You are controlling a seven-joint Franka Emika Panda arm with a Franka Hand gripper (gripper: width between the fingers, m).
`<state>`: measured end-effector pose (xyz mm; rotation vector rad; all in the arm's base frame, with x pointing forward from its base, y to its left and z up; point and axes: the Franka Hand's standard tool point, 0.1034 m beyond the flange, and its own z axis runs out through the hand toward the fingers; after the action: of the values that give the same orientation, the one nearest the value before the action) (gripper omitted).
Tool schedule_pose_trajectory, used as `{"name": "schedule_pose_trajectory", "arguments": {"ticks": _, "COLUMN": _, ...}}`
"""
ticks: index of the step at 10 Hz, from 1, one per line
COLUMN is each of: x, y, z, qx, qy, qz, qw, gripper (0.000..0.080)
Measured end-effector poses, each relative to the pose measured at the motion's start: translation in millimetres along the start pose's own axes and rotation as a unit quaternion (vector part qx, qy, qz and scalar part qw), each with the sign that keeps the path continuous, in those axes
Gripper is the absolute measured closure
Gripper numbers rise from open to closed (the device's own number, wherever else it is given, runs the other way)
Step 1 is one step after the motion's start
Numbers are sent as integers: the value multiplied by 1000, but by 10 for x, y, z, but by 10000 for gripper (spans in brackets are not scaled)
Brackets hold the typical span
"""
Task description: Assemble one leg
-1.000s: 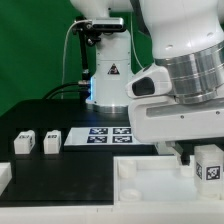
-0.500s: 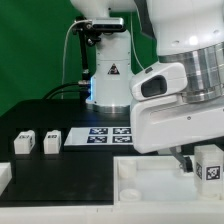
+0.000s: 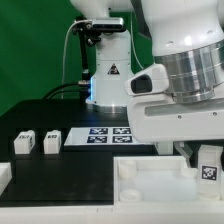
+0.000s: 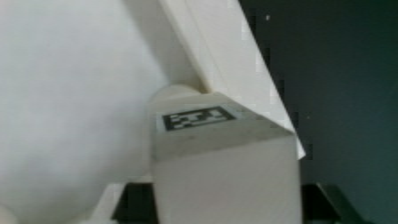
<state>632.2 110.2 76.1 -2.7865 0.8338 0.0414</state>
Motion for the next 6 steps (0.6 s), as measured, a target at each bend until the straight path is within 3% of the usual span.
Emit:
{"name": "schedule_pose_trajectory", "arguments": {"ticks": 3, "x": 25, "y": 52, "z": 16, "qx": 18, "qy": -17, "qz": 231, "qw": 973, "gripper": 485}}
{"name": "schedule_pose_trajectory", "arguments": {"ticks": 6, "x": 11, "y": 52, "z": 31, "qx": 28, "qy": -31, "qz": 422, "qw": 906, "gripper": 486}}
